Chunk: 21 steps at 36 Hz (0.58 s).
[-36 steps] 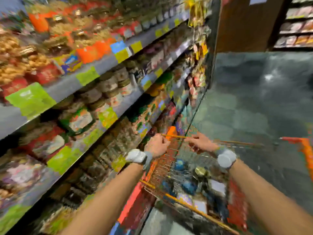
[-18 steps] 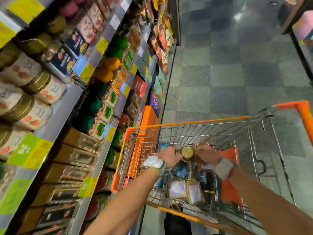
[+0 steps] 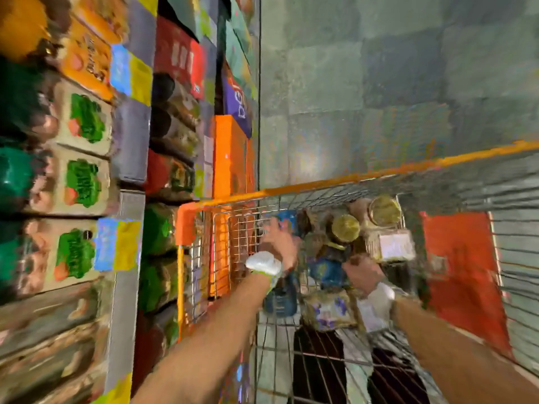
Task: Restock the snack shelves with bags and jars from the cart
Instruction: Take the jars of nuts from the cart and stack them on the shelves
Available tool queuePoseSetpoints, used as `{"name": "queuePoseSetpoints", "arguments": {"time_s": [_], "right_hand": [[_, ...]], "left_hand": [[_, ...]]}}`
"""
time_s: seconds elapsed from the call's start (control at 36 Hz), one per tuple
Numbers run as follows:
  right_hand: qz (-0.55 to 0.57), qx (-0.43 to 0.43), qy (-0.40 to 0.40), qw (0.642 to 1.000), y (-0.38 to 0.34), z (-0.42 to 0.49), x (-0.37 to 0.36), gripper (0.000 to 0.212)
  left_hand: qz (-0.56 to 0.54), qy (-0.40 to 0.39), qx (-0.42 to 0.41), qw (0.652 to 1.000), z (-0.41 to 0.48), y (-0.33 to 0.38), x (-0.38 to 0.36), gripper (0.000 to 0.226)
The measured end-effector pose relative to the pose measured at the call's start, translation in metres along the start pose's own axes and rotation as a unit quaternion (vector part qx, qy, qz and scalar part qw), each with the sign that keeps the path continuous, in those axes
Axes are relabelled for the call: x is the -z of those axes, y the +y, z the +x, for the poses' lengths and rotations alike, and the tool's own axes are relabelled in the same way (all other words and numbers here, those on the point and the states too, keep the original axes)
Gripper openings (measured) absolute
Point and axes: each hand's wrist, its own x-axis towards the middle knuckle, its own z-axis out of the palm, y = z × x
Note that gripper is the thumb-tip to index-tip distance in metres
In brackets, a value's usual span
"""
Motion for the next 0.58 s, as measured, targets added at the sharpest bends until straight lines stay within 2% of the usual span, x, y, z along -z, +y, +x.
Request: {"name": "queuePoseSetpoints", "arguments": {"time_s": [0.06, 0.11, 0.19, 0.28, 0.44, 0.53, 0.58], "right_hand": [[0.017, -0.010, -0.026, 0.999, 0.019, 0.043, -0.024, 0.067], [0.026, -0.008, -0.035, 0.999, 0.009, 0.042, -0.030, 0.094], [0.020, -0.022, -0.053, 0.998, -0.012, 0.035, -0.033, 0.090], [0.062, -0.057, -0.052, 0.995, -0.017, 0.048, -0.042, 0.104], [0.121, -0.108, -0.045, 0.986, -0.021, 0.061, -0.049, 0.105], [0.115, -0.091, -0.029, 0.989, -0.017, 0.057, -0.049, 0.108], [0.109, -0.070, -0.034, 0.991, -0.015, 0.056, -0.047, 0.100]], "left_hand": [[0.027, -0.007, -0.025, 0.999, 0.024, -0.013, -0.016, 0.060], [0.074, -0.032, -0.071, 0.994, 0.046, -0.024, -0.031, 0.080], [0.077, -0.039, -0.101, 0.991, 0.069, -0.031, -0.049, 0.096], [0.101, -0.024, -0.108, 0.989, 0.087, -0.033, -0.062, 0.107], [0.118, -0.012, -0.094, 0.988, 0.102, -0.029, -0.070, 0.108], [0.068, -0.071, -0.059, 0.993, 0.094, -0.033, -0.070, 0.115], [-0.007, -0.084, -0.013, 0.996, 0.088, -0.034, -0.073, 0.115]]}}
